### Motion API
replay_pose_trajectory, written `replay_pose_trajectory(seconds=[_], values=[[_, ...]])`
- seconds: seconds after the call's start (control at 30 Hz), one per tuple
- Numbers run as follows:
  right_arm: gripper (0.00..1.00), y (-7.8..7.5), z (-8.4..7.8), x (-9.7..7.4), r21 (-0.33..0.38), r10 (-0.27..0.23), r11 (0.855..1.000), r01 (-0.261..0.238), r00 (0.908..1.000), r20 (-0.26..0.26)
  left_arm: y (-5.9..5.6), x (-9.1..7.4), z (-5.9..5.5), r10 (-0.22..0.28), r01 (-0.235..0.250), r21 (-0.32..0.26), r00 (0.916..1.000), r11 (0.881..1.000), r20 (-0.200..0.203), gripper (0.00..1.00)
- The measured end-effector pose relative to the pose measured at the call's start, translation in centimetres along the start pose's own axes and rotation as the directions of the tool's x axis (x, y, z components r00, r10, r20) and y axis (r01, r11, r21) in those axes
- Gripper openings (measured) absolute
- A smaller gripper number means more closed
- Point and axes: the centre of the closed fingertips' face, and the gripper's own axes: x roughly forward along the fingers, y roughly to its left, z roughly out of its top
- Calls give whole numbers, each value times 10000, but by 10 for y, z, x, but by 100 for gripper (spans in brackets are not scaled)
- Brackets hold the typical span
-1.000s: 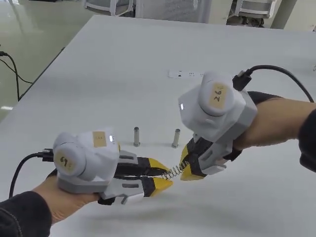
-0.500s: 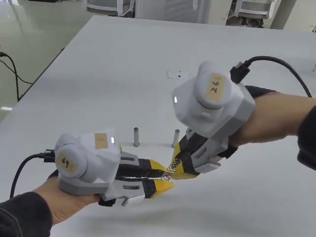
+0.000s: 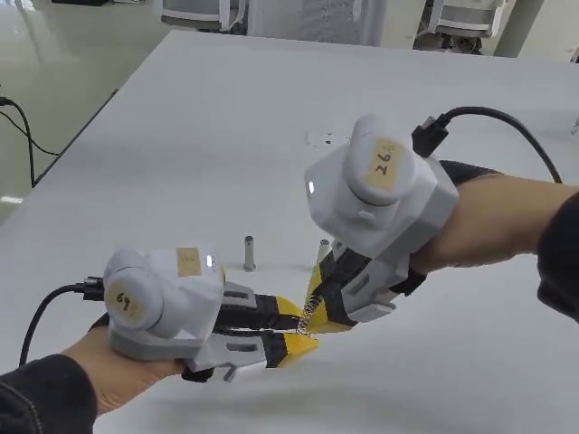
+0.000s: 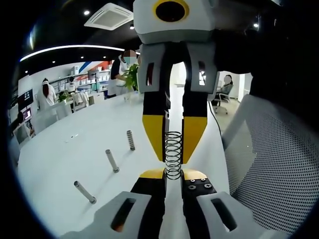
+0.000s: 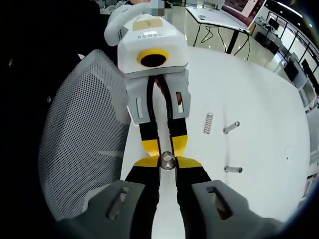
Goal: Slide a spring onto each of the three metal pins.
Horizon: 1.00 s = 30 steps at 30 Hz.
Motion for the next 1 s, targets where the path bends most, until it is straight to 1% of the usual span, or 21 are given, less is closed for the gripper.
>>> replay_pose_trajectory(seconds=[0.2, 0.67, 1.0], values=[[13, -2, 1, -1, 7, -58, 10000, 58, 10000, 13, 1, 0, 1, 33, -33, -33, 10000, 10000, 43, 8], [13, -4, 1, 1, -9, -110, 9999, 110, 9999, -72, 4, 0, -1, 106, -106, -83, 9999, 9999, 48, 9], [13, -10, -1, -1, 65, -268, 9996, 268, 9996, -81, 5, 0, -4, 146, -146, -281, 9999, 9995, 7, 15]])
